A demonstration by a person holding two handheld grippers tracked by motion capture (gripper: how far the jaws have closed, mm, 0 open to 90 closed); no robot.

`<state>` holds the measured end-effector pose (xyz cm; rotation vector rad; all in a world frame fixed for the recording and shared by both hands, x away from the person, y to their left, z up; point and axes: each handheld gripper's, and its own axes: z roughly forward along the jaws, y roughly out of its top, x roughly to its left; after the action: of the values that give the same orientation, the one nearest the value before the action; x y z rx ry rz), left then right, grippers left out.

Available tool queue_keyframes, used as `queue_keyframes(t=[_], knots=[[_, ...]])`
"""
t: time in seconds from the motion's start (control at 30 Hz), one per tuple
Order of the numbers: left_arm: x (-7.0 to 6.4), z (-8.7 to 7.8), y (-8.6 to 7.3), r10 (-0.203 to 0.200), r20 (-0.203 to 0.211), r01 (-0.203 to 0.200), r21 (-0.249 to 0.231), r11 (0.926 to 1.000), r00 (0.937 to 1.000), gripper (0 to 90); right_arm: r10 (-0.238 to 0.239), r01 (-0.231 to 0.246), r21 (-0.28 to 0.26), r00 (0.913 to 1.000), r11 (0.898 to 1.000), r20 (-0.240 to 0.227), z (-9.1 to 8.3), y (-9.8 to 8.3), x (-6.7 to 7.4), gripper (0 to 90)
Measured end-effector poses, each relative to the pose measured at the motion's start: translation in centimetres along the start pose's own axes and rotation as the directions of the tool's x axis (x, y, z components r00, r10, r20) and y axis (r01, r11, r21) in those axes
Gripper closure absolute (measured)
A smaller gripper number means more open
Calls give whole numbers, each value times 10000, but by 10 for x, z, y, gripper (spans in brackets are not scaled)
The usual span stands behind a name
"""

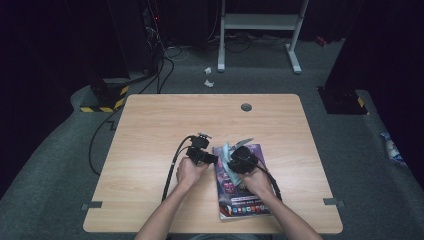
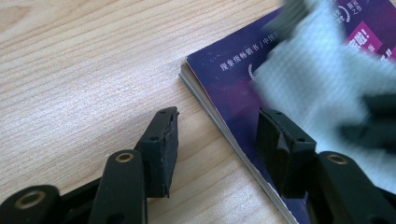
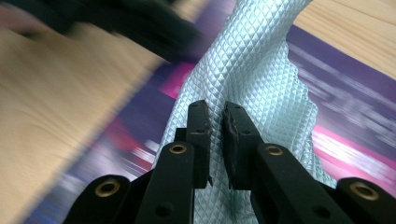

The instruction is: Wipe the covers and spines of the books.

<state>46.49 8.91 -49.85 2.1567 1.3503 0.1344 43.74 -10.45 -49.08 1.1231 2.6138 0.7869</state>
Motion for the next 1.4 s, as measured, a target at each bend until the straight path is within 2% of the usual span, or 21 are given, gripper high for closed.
queue_keyframes(t=[0.1, 0.13, 0.17, 0.23, 0.27, 0.3, 0.4, 0.57, 0.6, 0.63, 0.7, 0.73, 0.77, 0.83, 0.93, 0.97, 1.0, 1.03, 1.13, 1.3, 1.4], knots=[[0, 0, 0, -29, 8, 29, -27, 10000, 10000, 485, 737, -740, 34, 9958, 9973, 548, -12, -16, -30, 815], [0, 0, 0, -29, 8, 29, -27, 10000, 10000, 485, 737, -740, 34, 9958, 9973, 548, -12, -16, -30, 815], [0, 0, 0, -17, 5, 17, -45, 10000, 10000, 485, 1492, -1495, -33, 9849, 9888, 880, -23, -30, -57, 816], [0, 0, 0, 46, -15, -46, -8, 10000, 10000, 485, 1990, -1992, -85, 9742, 9799, 1062, -30, -38, -74, 816], [0, 0, 0, 46, -15, -46, -8, 10000, 10000, 485, 1990, -1992, -85, 9742, 9799, 1062, -30, -38, -74, 816], [-1, 0, -1, 63, -43, -63, -41, 10000, 10000, 485, 2262, -2271, -53, 9673, 9739, 1144, -34, -42, -83, 816], [-1, 0, -1, 101, -84, -102, -55, 9999, 9999, 486, 1944, -1957, -22, 9729, 9807, 1251, -31, -38, -75, 817], [-1, 1, -1, 82, -84, -83, -93, 9999, 9999, 487, 969, -972, 56, 9944, 9952, 431, -14, -18, -33, 817], [-1, 1, -1, 82, -84, -83, -93, 9999, 9999, 487, 969, -972, 56, 9944, 9952, 431, -14, -18, -33, 817], [-1, 1, -1, 118, -82, -118, -78, 9999, 9999, 487, 633, -633, 40, 9980, 9980, -40, -5, -7, -9, 817], [-1, 1, -1, 116, -83, -117, -96, 9999, 9999, 487, 270, -271, -45, 9993, 9996, -256, 1, 0, 3, 817], [-1, 1, -1, 116, -83, -117, -96, 9999, 9999, 488, 270, -271, -45, 9993, 9996, -256, 1, 0, 3, 817], [-1, 1, -1, 118, -82, -119, -94, 9999, 9999, 488, -9, 5, -74, 9990, 10000, -452, 7, 8, 16, 816], [-1, 1, -1, 116, -96, -117, -99, 9999, 9999, 493, -158, 159, 16, 9989, 9999, -445, 9, 13, 20, 816], [-1, 1, -1, 111, -80, -113, -148, 9998, 9999, 494, 113, -110, 64, 9984, 9999, -560, 9, 13, 19, 814], [-1, 0, -2, 106, -71, -107, -155, 9998, 9999, 494, 25, -27, -64, 9995, 10000, -330, 8, 10, 10, 813], [-1, 0, -2, 106, -71, -107, -155, 9998, 9999, 494, 25, -27, -64, 9995, 10000, -330, 8, 10, 10, 813], [0, 1, -2, 74, -49, -75, -170, 9998, 10000, 493, 385, -386, -89, 9992, 9992, -114, 3, 3, -5, 813], [0, 1, -1, 6, -32, -7, -176, 9998, 10000, 493, 894, -891, -107, 9953, 9960, 378, -8, -11, -30, 813], [0, 3, 0, -174, 50, 175, -286, 9994, 9998, 504, 2267, -2250, -280, 9694, 9740, 946, -27, -36, -78, 808], [-1, 4, 1, -187, 216, 195, -388, 9991, 9996, 542, 2752, -2729, -364, 9572, 9613, 898, -30, -40, -87, 803]])
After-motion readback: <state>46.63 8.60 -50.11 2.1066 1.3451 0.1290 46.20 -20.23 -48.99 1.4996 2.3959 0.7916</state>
